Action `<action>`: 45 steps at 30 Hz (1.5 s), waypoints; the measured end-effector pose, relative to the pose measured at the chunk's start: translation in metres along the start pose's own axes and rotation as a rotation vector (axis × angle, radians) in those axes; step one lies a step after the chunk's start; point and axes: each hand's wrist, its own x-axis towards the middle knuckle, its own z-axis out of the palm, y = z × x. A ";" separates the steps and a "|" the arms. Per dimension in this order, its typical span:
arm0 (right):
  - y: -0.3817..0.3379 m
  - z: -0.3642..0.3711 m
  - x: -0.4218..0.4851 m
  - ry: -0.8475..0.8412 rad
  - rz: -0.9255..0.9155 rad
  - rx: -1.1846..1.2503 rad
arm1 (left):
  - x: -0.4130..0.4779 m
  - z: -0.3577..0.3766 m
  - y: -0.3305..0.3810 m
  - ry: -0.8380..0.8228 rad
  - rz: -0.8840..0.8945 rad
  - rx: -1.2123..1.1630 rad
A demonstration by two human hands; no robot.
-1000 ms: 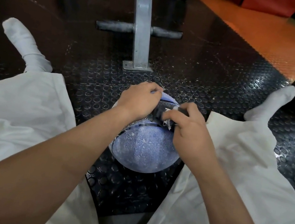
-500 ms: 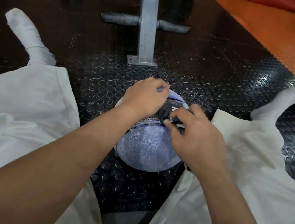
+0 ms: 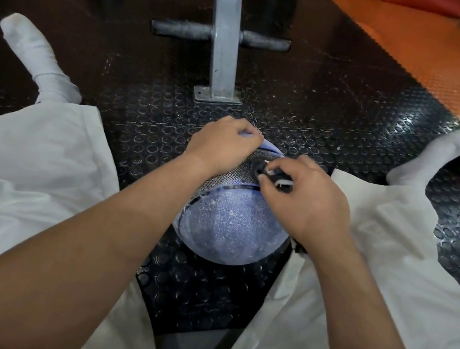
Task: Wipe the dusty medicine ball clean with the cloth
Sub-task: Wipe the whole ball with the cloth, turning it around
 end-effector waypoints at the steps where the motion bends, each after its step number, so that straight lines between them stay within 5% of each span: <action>1: -0.003 0.001 -0.001 0.010 -0.022 -0.006 | 0.000 0.000 0.001 0.005 -0.004 0.020; 7: -0.032 0.020 -0.009 0.028 -0.188 -0.052 | -0.001 -0.007 -0.007 -0.036 -0.021 -0.093; 16: 0.009 0.001 -0.001 0.038 0.074 0.074 | 0.003 -0.001 -0.007 0.044 -0.031 -0.027; 24: -0.038 0.027 -0.014 0.096 -0.268 -0.070 | 0.002 -0.003 -0.005 0.029 -0.052 -0.061; 36: 0.009 0.004 -0.012 0.070 0.098 0.113 | -0.002 0.000 -0.005 0.037 0.006 -0.092; 45: -0.034 0.030 -0.015 0.190 -0.226 -0.102 | 0.000 -0.006 -0.008 0.030 -0.050 -0.160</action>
